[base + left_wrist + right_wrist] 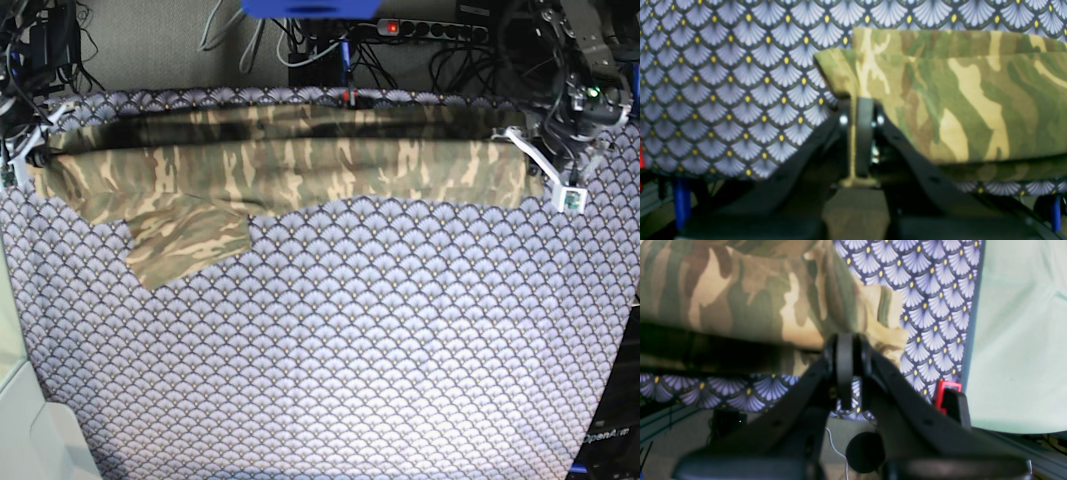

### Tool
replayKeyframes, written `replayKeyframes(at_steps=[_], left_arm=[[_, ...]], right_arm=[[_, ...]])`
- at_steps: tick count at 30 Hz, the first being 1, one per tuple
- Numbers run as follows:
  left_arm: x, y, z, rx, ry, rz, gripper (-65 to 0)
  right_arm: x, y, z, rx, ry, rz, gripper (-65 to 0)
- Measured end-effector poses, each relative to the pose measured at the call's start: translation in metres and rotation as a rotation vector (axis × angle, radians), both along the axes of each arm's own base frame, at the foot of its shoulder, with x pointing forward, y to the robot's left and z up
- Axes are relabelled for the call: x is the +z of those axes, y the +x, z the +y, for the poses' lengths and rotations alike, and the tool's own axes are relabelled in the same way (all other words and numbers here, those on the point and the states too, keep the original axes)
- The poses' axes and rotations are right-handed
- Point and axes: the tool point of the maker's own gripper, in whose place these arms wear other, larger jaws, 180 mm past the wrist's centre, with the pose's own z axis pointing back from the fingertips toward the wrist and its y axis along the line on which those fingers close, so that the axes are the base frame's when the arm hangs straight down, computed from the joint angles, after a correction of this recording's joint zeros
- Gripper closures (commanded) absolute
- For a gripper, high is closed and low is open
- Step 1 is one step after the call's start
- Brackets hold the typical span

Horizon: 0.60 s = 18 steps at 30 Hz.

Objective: Fold the T-shirt properly
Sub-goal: 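Pull the folded hem over toward the collar edge with both grippers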

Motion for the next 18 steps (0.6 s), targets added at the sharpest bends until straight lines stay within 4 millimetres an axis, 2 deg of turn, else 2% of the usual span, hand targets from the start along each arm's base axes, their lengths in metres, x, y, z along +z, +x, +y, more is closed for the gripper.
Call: replayKeyframes(at_steps=[2,6,8,12,18], left_arm=[[-0.008,-0.004,-0.001,0.003,-0.010,0.025,-6.0],[-0.018,-0.006,-0.011,-0.031,-0.022,0.056,-23.9],[-0.018,-0.007,-0.014,-0.037,-0.029,0.053,-30.7],[-0.023,-0.012,-0.025,-0.069,-0.032,0.075,-32.5],[-0.022,-0.010,-0.025,-0.071,-0.032,0.069,-32.5]], right_arm=[[0.000,0.000,0.000,0.000,0.000,0.000,-0.3],[0.000,0.000,0.000,-0.001,0.000,0.001,-0.4],[0.000,0.000,0.000,-0.001,0.000,0.001,-0.4],[0.000,0.000,0.000,-0.001,0.000,0.001,-0.9],[-0.009,-0.012,-0.005,-0.023,-0.014,0.085,-13.8]])
